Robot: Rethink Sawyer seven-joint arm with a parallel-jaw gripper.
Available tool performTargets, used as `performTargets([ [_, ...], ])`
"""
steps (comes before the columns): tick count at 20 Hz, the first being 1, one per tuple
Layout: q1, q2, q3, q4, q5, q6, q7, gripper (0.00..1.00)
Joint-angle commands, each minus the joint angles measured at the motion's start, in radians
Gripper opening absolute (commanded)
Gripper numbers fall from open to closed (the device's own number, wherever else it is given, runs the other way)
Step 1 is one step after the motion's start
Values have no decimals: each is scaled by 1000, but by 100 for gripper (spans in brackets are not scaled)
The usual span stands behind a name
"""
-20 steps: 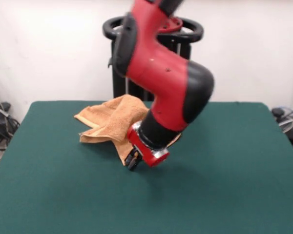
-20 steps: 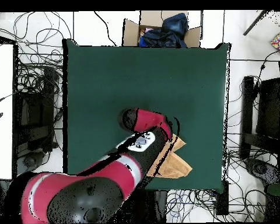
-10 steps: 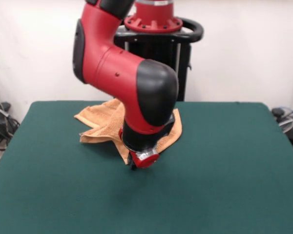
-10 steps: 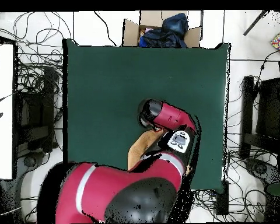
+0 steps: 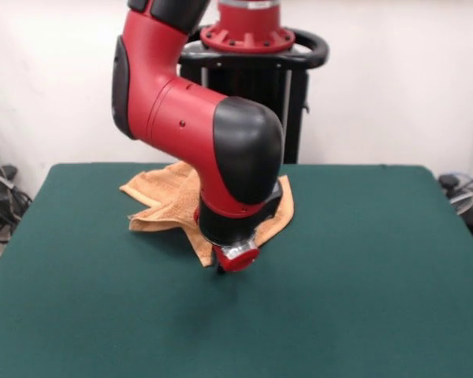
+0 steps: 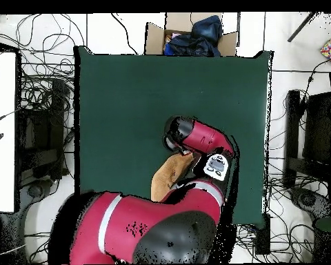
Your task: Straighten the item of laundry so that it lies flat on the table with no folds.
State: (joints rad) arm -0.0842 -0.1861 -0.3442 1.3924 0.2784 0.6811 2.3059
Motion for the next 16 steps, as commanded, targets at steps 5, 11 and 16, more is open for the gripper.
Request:
performTargets([
  [5, 28, 100, 273, 81, -31, -93, -28, 0],
  [11, 58, 101, 241, 58, -74, -120, 4, 100],
  [16, 65, 101, 232, 56, -85, -118, 38, 100],
])
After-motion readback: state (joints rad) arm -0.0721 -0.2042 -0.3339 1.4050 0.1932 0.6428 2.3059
